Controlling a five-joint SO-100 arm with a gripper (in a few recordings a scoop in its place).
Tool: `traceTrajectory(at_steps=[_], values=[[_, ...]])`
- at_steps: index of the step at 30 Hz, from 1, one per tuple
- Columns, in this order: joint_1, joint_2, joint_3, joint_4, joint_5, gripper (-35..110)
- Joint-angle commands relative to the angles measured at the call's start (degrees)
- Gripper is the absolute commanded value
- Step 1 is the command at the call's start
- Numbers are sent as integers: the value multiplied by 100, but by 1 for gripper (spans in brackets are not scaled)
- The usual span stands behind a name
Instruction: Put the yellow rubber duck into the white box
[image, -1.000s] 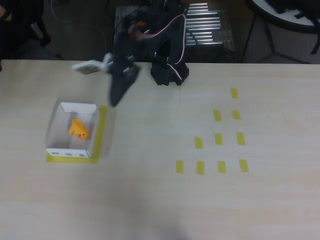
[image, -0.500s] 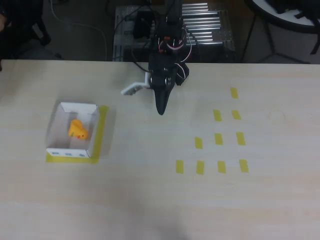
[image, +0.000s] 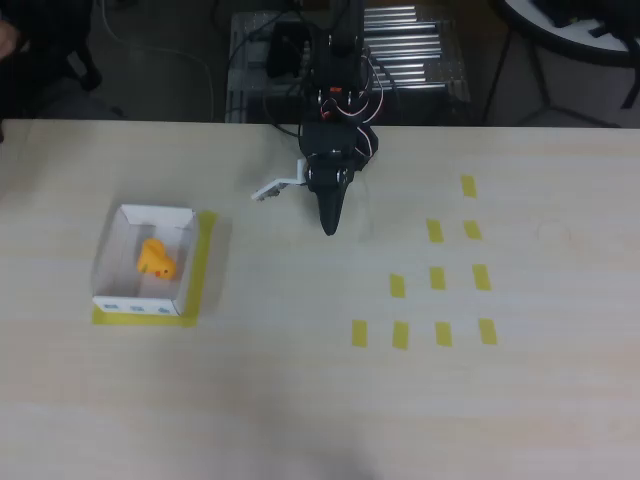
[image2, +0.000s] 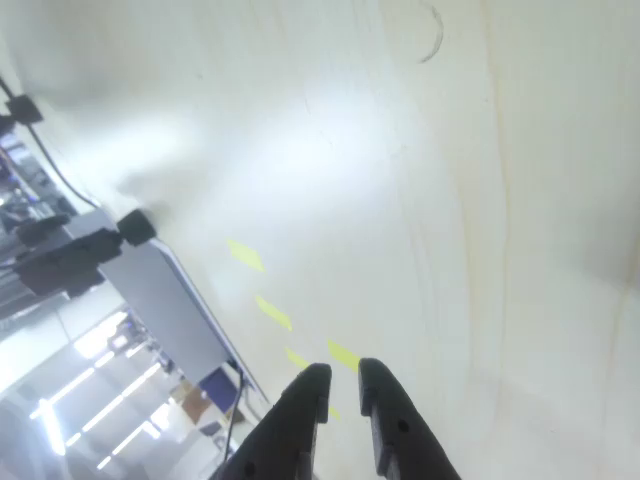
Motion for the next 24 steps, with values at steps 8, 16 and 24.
traceTrajectory(at_steps=[8, 16, 24], values=[[9, 290, 79, 44, -9, 1], [9, 290, 79, 44, -9, 1], [9, 290, 79, 44, -9, 1]])
